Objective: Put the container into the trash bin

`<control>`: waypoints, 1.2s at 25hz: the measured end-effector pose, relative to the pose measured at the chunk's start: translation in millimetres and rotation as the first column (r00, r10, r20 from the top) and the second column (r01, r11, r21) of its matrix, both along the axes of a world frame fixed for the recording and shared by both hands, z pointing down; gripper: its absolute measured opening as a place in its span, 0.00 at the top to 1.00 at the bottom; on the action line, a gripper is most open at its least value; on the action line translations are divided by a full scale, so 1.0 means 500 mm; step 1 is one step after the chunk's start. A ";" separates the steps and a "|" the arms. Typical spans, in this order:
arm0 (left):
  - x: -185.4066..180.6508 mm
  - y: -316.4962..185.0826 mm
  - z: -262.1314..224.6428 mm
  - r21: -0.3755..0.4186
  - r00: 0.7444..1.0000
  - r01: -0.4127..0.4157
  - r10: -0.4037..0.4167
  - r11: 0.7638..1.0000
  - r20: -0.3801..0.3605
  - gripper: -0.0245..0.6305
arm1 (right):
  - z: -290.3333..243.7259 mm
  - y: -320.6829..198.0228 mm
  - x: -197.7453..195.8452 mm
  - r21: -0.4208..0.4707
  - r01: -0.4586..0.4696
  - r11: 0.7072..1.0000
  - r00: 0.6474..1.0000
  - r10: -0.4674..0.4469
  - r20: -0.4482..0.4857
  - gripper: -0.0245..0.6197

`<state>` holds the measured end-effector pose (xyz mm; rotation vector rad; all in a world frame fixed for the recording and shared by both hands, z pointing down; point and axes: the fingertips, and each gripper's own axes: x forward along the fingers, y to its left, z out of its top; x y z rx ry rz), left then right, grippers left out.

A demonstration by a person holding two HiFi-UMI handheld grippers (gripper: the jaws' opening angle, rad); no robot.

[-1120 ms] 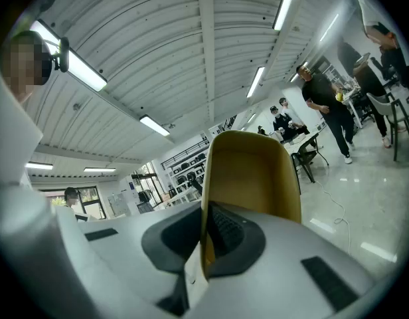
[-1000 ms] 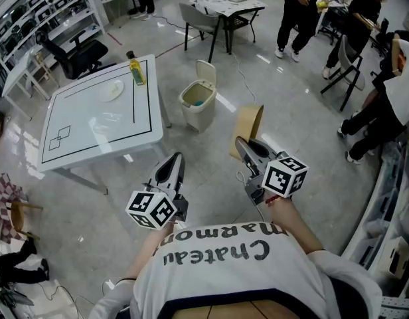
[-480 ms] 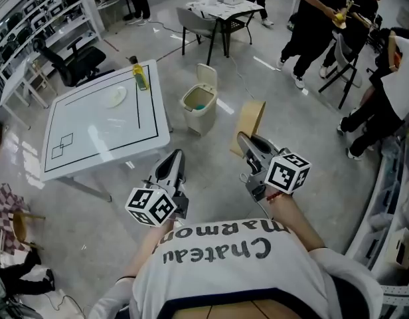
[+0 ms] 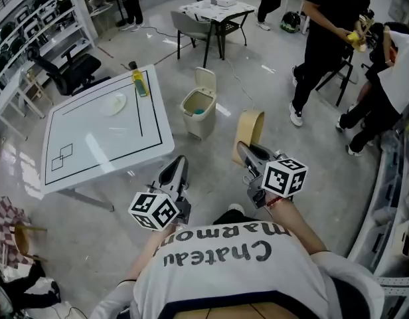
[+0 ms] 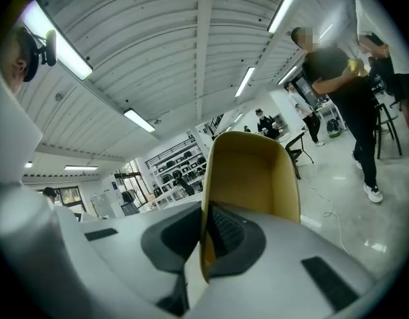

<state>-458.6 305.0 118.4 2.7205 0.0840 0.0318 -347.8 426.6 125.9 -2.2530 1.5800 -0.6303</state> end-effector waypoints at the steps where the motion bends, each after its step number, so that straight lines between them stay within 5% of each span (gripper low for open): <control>1: 0.005 -0.003 0.006 -0.004 1.000 -0.002 0.002 1.000 0.007 0.93 | 0.004 -0.005 0.006 -0.001 -0.003 1.000 1.000 0.003 0.008 0.91; 10: 0.103 -0.057 0.037 -0.010 0.999 0.020 -0.020 1.000 0.038 0.93 | 0.037 -0.061 0.118 0.002 0.001 1.000 0.998 -0.001 0.057 0.91; 30: 0.520 -0.163 0.006 0.003 0.994 0.105 -0.105 0.994 0.000 0.93 | -0.001 -0.201 0.561 0.050 0.100 0.994 0.993 -0.103 0.053 0.91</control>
